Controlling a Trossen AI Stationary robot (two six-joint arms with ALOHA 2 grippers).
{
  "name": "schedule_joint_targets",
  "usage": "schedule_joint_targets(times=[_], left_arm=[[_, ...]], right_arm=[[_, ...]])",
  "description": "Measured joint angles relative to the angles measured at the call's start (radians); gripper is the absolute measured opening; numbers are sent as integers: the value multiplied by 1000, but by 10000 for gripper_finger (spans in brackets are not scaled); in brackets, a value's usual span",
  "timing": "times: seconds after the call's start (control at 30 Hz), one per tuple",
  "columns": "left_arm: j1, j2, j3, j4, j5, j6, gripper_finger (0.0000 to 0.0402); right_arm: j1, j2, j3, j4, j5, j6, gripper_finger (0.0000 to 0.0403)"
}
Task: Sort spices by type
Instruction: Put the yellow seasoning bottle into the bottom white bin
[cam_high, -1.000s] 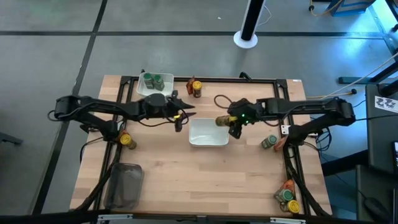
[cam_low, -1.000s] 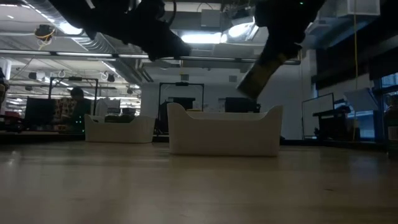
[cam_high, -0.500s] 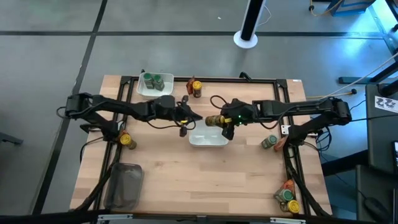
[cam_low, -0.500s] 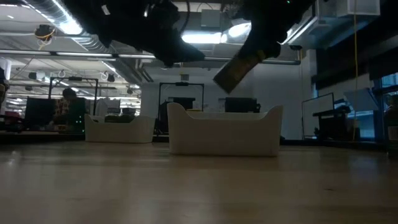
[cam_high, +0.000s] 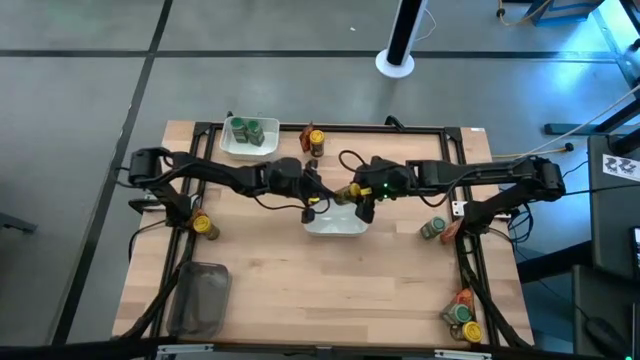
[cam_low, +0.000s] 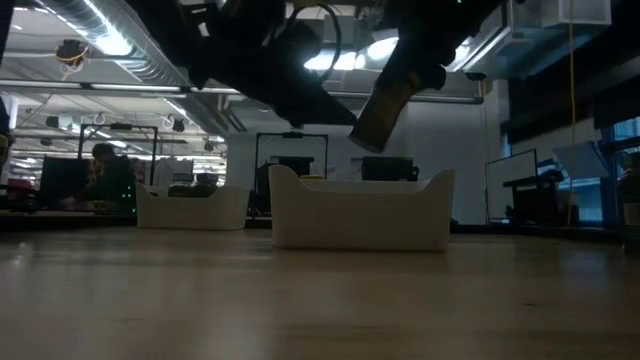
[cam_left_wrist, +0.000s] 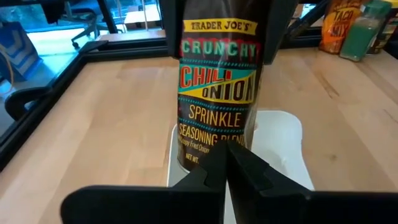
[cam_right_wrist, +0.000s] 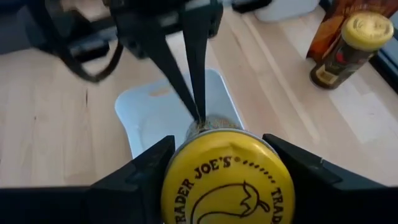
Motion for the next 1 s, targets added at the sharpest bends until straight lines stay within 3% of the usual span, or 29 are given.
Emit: schedule_joint_targets(times=[0.33,0.6,0.77,1.0], left_arm=[[-18,-1,0,21,2,17,5],[-33,-146,1,-214,-25,78,5],[-34,-225,1,-332,-39,78,5],[-34,-240,0,-365,-39,88,5]], right_arm=[[-1,-1,0,20,-27,-2,227],[0,-1,-1,-96,-29,-2,233],[0,-1,-41,-77,-28,-1,227],[0,25,-71,-33,9,3,232]])
